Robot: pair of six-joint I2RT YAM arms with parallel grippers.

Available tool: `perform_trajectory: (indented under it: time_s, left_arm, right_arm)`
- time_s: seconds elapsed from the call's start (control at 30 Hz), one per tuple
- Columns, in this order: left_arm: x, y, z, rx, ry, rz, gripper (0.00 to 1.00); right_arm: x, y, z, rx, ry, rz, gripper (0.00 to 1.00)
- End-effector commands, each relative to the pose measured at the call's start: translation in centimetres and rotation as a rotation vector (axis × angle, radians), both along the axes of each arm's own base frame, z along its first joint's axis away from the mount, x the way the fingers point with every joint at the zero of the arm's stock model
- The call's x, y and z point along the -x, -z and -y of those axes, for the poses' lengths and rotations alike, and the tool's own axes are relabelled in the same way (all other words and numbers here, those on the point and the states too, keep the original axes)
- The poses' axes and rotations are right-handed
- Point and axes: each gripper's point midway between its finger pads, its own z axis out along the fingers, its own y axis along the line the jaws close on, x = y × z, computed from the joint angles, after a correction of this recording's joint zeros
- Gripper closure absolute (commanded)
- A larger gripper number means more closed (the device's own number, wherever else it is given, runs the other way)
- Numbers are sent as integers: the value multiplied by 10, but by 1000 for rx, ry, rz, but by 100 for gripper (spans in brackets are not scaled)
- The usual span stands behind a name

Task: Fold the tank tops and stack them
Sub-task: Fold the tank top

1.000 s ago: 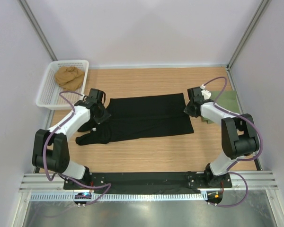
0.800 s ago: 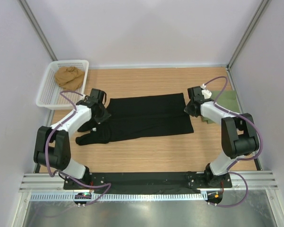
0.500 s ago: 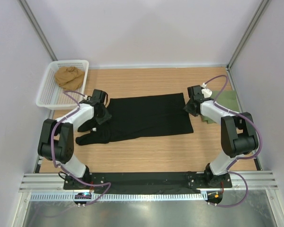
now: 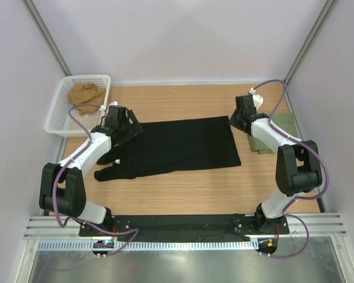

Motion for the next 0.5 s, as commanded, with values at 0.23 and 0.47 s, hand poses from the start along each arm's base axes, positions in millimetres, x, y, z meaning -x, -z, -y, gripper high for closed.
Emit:
perform_trajectory:
  time_s: [0.23,0.47]
  left_arm:
    - [-93,-14,0,14,60,146,19]
    - [-108,8,1,8,114,98,18]
  right_arm:
    - [-87,-14,-5,62,-169,62,58]
    - [-107,12,-4,52,-188,0,59]
